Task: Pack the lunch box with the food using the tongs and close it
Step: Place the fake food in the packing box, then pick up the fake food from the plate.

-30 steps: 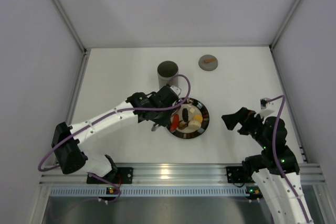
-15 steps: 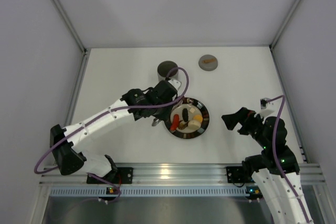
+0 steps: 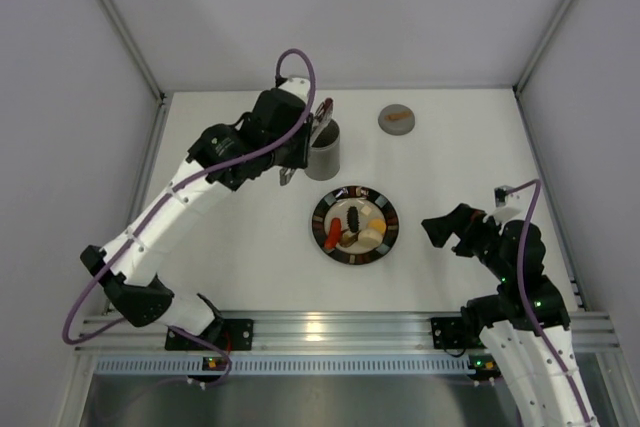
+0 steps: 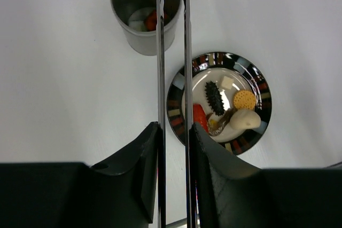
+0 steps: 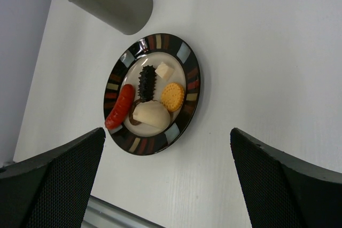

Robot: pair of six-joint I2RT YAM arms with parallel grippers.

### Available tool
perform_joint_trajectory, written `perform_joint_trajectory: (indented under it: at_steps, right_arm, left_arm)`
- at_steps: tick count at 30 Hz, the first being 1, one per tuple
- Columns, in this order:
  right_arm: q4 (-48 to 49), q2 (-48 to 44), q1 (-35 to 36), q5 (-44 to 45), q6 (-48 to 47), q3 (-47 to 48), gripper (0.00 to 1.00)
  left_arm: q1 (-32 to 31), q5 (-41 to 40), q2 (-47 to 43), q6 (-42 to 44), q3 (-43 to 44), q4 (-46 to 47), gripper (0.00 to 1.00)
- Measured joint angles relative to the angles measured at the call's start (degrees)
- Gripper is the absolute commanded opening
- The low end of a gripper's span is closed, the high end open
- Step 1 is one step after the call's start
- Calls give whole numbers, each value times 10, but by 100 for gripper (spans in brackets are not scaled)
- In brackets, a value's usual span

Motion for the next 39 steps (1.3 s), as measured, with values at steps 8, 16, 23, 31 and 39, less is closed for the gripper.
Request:
perform_joint_trajectory:
  at_steps: [8, 16, 23, 31, 39]
  right_arm:
    - [0, 0, 0, 0, -3, 0, 100]
    - [0, 0, 0, 0, -4, 0, 99]
    - [0, 0, 0, 0, -4, 0, 99]
    - [0, -1, 0, 0, -4, 0, 100]
    - [0, -1, 0, 0, -4, 0, 99]
  left_arm:
    - [50, 11, 68, 0, 18, -3, 23]
    - [58, 14, 76, 0, -19, 5, 36]
    - [61, 13, 76, 3, -21, 9, 54]
    - [61, 18, 76, 9, -21, 13, 55]
    - [61, 57, 47, 23, -22, 18, 55]
